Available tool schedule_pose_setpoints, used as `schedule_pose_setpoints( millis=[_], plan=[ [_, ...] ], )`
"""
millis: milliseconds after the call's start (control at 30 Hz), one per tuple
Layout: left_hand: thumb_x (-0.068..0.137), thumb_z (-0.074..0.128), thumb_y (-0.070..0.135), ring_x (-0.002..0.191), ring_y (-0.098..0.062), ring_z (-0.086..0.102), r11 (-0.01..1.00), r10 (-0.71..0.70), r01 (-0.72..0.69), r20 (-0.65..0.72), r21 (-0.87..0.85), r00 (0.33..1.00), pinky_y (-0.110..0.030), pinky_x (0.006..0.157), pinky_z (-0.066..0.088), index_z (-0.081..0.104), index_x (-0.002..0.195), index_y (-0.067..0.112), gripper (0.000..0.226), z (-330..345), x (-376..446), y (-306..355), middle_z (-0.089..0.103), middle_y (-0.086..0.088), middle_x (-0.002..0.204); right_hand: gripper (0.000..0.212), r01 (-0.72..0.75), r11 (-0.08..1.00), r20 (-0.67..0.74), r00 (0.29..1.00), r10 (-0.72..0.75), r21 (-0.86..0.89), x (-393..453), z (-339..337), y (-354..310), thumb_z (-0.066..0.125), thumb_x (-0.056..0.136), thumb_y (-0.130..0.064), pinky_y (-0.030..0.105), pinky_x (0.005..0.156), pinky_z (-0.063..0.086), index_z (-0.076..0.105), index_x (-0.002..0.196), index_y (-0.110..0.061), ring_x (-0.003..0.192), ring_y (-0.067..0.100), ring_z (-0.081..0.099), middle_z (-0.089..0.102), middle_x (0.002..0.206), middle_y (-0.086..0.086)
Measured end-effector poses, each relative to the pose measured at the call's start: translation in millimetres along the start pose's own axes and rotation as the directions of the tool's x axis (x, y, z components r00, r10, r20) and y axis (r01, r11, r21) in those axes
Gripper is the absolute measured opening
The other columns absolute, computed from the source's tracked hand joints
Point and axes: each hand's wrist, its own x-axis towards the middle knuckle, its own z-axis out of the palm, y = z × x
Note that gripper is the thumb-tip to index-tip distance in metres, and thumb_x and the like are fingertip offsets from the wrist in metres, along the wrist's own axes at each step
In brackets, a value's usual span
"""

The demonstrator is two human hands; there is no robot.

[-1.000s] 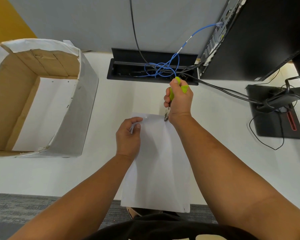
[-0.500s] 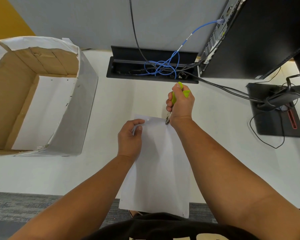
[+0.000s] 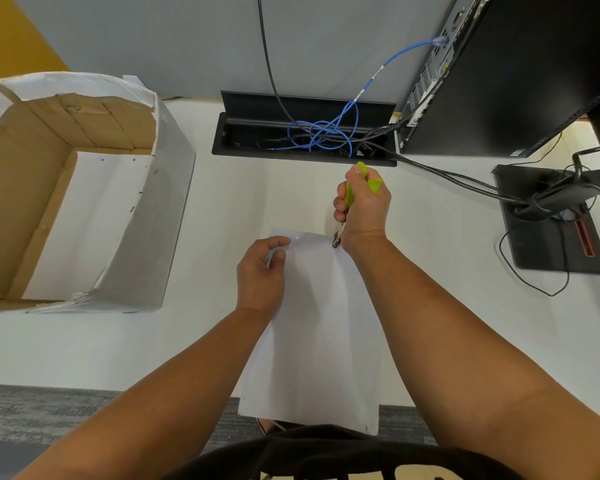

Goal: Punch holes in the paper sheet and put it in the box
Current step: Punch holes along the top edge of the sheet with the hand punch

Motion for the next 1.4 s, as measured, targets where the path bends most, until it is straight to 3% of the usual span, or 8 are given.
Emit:
schedule_pose_setpoints(
  millis=[200, 367, 567, 833, 1167, 1400],
  plan=[
    [0.093, 0.054, 0.005, 0.094, 0.016, 0.055, 1.0, 0.006, -0.006, -0.002, -0.007, 1.0, 0.002, 0.082, 0.038, 0.061, 0.09, 0.042, 0.039, 1, 1, 1, 0.062, 0.021, 0.1, 0.017, -0.006, 1.0, 0.006, 1.0, 0.006, 0.008, 1, -2, 0, 0.055, 0.097, -0.023, 0.022, 0.045, 0.03, 0.055, 0.082, -0.016, 0.049, 0.014, 0.041, 0.052, 0.061, 0.002],
    [0.093, 0.054, 0.004, 0.097, 0.014, 0.055, 1.0, 0.022, -0.022, -0.011, 0.001, 1.0, -0.001, 0.086, 0.038, 0.061, 0.092, 0.041, 0.038, -1, 2, 1, 0.062, 0.021, 0.101, 0.015, 0.02, 0.999, 0.031, 0.999, -0.021, 0.035, 2, -5, 1, 0.054, 0.098, -0.022, 0.028, 0.047, 0.05, 0.062, 0.1, -0.009, 0.054, 0.018, 0.051, 0.058, 0.069, 0.01],
    [0.094, 0.054, 0.004, 0.097, 0.015, 0.055, 1.0, 0.02, -0.02, -0.012, -0.001, 1.0, 0.002, 0.085, 0.037, 0.064, 0.097, 0.032, 0.03, -1, 1, -1, 0.062, 0.021, 0.101, 0.023, 0.019, 0.999, 0.083, 0.996, -0.023, 0.049, 3, -7, 1, 0.051, 0.101, -0.022, 0.04, 0.059, 0.059, 0.062, 0.109, -0.003, 0.058, 0.02, 0.057, 0.063, 0.077, 0.016],
    [0.094, 0.055, 0.004, 0.096, 0.015, 0.055, 1.0, 0.026, -0.026, -0.02, -0.002, 0.999, 0.0, 0.084, 0.038, 0.062, 0.093, 0.041, 0.037, -2, 0, -2, 0.062, 0.022, 0.101, 0.03, -0.014, 0.998, 0.063, 0.998, 0.011, 0.054, 5, -12, 3, 0.051, 0.1, -0.02, 0.061, 0.079, 0.054, 0.061, 0.117, 0.004, 0.06, 0.025, 0.062, 0.067, 0.087, 0.022],
    [0.093, 0.054, 0.003, 0.095, 0.015, 0.055, 0.999, 0.031, -0.032, -0.022, -0.022, 0.999, 0.0, 0.083, 0.038, 0.063, 0.093, 0.037, 0.036, -1, -3, 3, 0.063, 0.02, 0.101, 0.026, -0.001, 0.998, 0.064, 0.998, -0.004, 0.066, 3, -15, 1, 0.05, 0.1, -0.018, 0.059, 0.076, 0.054, 0.061, 0.112, 0.002, 0.057, 0.025, 0.06, 0.066, 0.086, 0.023],
    [0.093, 0.054, 0.002, 0.094, 0.016, 0.055, 0.999, 0.049, -0.049, -0.011, -0.008, 0.999, 0.001, 0.083, 0.038, 0.063, 0.095, 0.034, 0.033, 0, -4, 4, 0.062, 0.02, 0.101, 0.022, 0.037, 0.996, 0.05, 0.998, -0.041, 0.079, 2, -12, 0, 0.051, 0.101, -0.02, 0.05, 0.065, 0.058, 0.061, 0.106, -0.001, 0.054, 0.021, 0.054, 0.06, 0.07, 0.013]
  ],
)
